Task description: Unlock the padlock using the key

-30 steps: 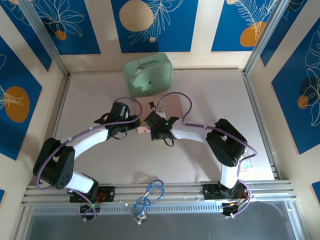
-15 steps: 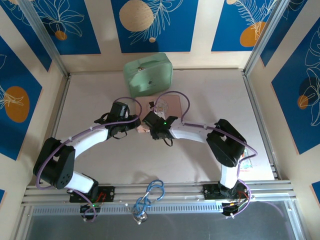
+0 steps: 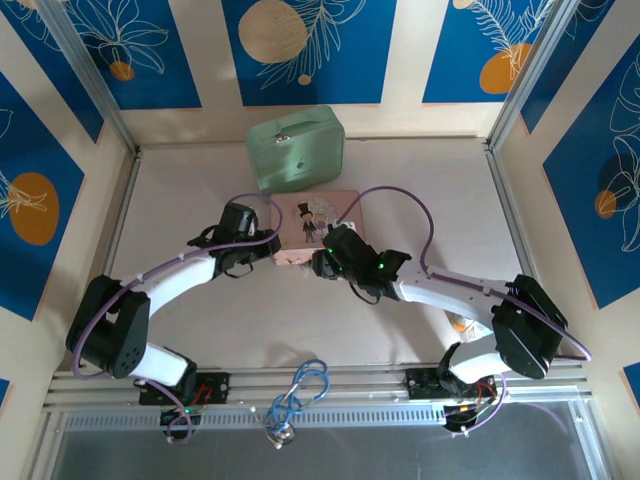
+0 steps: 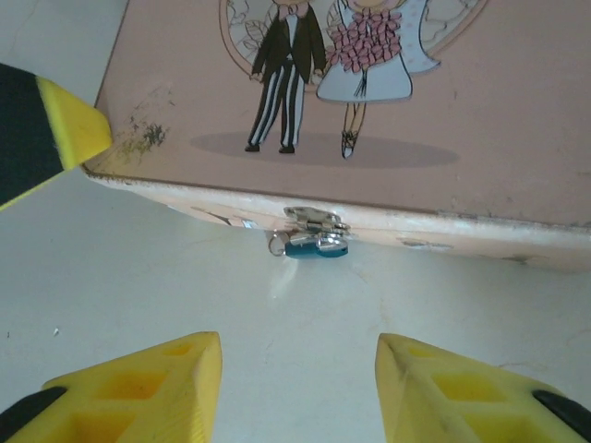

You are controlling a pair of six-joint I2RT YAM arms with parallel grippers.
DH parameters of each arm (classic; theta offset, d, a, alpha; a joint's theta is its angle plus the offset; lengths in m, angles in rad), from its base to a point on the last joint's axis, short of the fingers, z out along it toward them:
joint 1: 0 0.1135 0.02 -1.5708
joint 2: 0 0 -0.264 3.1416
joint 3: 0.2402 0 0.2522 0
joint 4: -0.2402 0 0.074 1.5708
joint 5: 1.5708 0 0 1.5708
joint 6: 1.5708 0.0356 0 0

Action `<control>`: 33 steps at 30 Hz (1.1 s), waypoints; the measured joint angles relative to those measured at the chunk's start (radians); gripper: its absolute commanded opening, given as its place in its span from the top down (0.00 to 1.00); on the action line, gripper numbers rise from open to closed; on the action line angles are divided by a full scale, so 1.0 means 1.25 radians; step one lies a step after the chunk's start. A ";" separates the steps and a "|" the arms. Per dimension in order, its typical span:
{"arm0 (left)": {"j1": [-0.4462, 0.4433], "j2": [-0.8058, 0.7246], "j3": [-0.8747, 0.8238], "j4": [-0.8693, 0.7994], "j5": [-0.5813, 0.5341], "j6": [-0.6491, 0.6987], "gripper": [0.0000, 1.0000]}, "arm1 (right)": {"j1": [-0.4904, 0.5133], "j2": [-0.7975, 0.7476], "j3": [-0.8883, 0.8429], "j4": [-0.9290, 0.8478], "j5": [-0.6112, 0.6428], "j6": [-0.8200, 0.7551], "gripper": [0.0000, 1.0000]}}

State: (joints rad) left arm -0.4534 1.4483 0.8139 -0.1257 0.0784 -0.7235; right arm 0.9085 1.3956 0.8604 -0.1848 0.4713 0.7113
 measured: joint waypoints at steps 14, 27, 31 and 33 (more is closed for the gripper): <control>0.007 -0.021 0.018 -0.036 -0.001 0.057 0.36 | -0.037 0.012 -0.080 0.190 -0.166 0.037 0.44; 0.007 -0.005 0.071 -0.063 0.006 0.081 0.42 | -0.042 0.141 -0.078 0.199 -0.167 0.046 0.42; 0.007 0.012 0.071 -0.063 0.019 0.077 0.44 | -0.047 0.170 -0.063 0.198 -0.165 0.048 0.43; 0.007 0.016 0.070 -0.064 0.021 0.076 0.44 | -0.049 0.188 -0.049 0.196 -0.161 0.048 0.43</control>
State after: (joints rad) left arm -0.4446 1.4685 0.9020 -0.2062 0.1047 -0.6285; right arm 0.8471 1.6306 0.7994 0.0605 0.2707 0.7708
